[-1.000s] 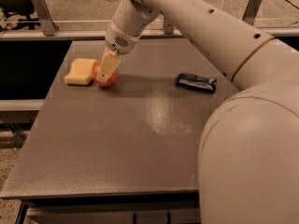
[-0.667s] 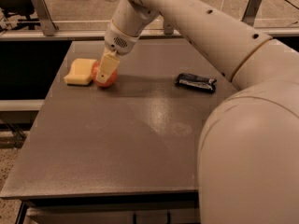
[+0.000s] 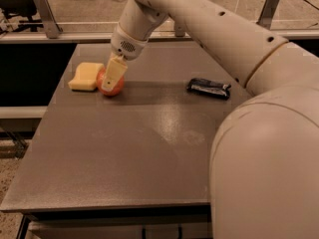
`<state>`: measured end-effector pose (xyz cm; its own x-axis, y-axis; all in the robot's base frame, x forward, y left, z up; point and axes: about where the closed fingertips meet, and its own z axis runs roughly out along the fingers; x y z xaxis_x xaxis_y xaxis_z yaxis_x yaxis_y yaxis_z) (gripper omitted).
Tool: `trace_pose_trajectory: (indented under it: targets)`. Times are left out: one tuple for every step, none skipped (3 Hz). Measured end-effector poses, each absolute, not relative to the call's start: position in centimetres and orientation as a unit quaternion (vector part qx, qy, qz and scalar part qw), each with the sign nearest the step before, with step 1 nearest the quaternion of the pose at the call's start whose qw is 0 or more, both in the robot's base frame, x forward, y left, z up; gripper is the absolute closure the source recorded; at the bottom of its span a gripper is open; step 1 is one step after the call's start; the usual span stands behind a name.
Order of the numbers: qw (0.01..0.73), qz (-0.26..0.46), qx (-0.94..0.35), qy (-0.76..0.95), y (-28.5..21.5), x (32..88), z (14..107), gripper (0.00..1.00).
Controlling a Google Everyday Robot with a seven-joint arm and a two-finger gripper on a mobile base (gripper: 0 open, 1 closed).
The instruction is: Move apple near sponge
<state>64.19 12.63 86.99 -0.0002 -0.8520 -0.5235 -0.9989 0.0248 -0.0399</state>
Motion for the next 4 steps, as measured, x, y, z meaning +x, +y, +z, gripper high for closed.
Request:
trace_pose_trajectory:
  targets:
    - [0.207, 0.177, -0.676, 0.684, 12.8, 64.2, 86.8, 0.00]
    - [0.207, 0.177, -0.676, 0.684, 12.8, 64.2, 86.8, 0.00]
    - [0.212, 0.167, -0.680, 0.682, 12.5, 64.1, 86.8, 0.00]
    - [0.206, 0.122, -0.682, 0.691, 10.4, 63.2, 87.5, 0.00]
